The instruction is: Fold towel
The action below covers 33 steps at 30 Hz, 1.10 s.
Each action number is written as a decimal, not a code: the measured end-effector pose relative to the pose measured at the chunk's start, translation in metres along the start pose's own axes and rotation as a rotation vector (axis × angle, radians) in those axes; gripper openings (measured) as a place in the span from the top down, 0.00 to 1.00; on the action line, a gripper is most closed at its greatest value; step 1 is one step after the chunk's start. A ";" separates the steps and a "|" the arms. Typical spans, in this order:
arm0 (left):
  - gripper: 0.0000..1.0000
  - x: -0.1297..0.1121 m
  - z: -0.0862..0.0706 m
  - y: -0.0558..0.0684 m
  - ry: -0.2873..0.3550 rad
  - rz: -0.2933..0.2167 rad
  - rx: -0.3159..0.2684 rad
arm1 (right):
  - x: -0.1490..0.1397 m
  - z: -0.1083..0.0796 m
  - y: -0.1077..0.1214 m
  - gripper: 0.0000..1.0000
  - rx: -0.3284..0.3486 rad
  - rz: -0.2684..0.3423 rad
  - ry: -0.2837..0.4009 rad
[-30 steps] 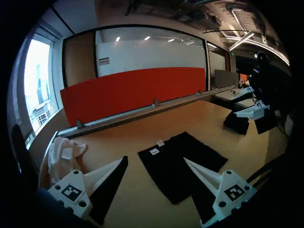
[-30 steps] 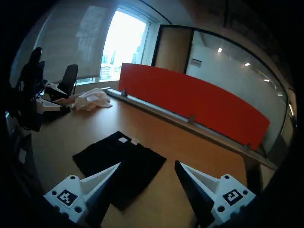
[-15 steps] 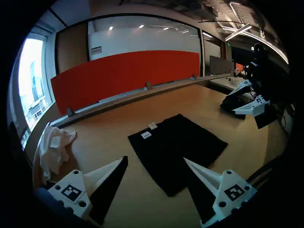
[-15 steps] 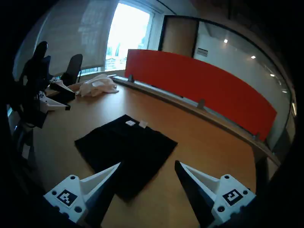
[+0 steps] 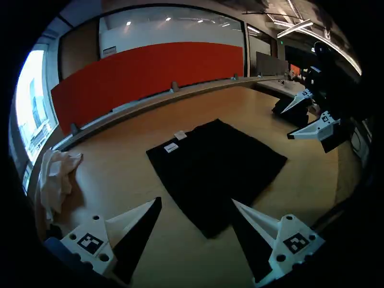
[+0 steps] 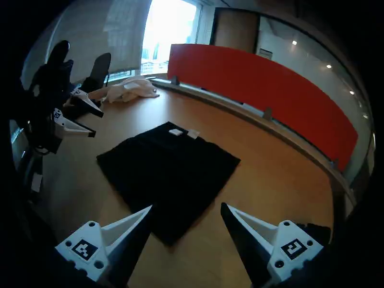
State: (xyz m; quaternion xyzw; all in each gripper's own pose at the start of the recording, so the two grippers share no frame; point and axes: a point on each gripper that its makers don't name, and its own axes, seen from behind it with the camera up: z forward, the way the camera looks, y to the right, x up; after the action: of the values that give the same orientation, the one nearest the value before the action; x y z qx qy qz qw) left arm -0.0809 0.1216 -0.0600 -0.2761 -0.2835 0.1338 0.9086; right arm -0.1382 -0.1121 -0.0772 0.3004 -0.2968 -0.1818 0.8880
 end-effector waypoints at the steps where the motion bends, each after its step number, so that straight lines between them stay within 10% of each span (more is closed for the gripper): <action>1: 0.03 -0.003 0.002 0.001 -0.008 0.001 -0.004 | -0.002 0.001 -0.002 0.00 0.004 -0.001 -0.005; 33: 0.04 -0.084 0.040 0.023 -0.269 0.014 -0.110 | -0.063 0.031 -0.032 0.12 0.118 -0.013 -0.167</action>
State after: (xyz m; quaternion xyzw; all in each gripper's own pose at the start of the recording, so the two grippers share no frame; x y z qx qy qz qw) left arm -0.1744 0.1238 -0.0827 -0.3068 -0.4075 0.1601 0.8451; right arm -0.2108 -0.1183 -0.1042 0.3382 -0.3779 -0.1942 0.8397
